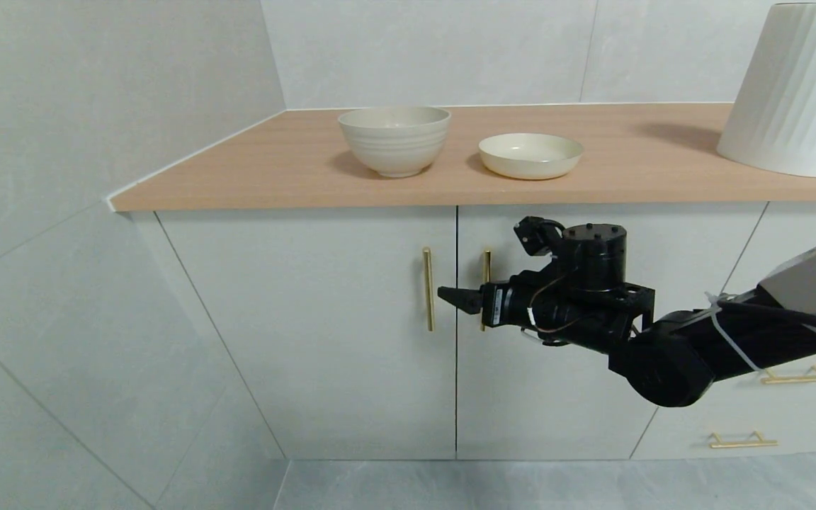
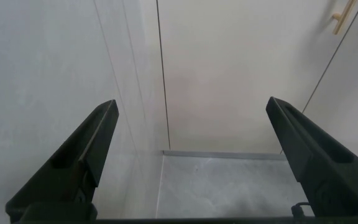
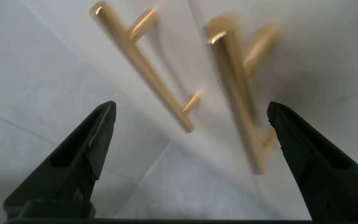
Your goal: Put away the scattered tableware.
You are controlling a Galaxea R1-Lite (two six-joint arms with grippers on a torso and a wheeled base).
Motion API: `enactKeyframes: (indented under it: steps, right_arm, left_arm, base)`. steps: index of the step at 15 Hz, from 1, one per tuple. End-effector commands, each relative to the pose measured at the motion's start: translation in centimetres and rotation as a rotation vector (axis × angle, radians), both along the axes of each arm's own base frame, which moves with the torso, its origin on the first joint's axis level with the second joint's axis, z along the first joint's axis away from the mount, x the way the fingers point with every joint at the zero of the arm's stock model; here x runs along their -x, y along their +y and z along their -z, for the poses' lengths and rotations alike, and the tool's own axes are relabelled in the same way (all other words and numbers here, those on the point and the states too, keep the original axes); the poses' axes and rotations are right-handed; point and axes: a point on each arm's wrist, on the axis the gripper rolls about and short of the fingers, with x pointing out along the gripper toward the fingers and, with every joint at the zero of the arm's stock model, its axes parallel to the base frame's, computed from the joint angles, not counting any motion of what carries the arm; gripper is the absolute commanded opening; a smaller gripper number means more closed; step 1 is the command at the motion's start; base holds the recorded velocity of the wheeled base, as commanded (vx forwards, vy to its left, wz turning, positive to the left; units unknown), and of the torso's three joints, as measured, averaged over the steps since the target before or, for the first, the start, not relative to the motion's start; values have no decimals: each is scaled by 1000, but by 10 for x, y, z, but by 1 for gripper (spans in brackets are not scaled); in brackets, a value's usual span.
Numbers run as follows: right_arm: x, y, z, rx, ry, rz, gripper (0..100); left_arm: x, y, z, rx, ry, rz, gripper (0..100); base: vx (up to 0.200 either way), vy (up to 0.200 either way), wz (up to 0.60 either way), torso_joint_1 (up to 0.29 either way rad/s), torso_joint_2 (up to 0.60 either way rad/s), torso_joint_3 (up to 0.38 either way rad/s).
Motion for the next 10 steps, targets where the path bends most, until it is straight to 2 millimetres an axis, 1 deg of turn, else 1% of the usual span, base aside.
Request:
enactKeyframes:
  steps: [1, 3, 7, 9, 10]
  right_arm:
    - [6, 7, 3, -13, 22, -20, 100]
    - [14, 13, 0, -25, 31, -38, 100]
    - [28, 14, -5, -24, 32, -63, 100]
    - [41, 13, -11, -26, 29, -84, 100]
    - [52, 12, -16, -27, 26, -102, 100]
  left_arm:
    - [0, 0, 0, 0, 0, -1, 100]
    - [0, 0, 0, 0, 0, -1, 100]
    - [0, 0, 0, 0, 0, -1, 100]
    - [0, 0, 0, 0, 0, -1, 100]
    - [0, 0, 0, 0, 0, -1, 100]
  base:
    - [0, 0, 0, 0, 0, 0]
    - [0, 0, 0, 0, 0, 0]
    - [0, 0, 0, 0, 0, 0]
    - [0, 0, 0, 0, 0, 0]
    - [0, 0, 0, 0, 0, 0]
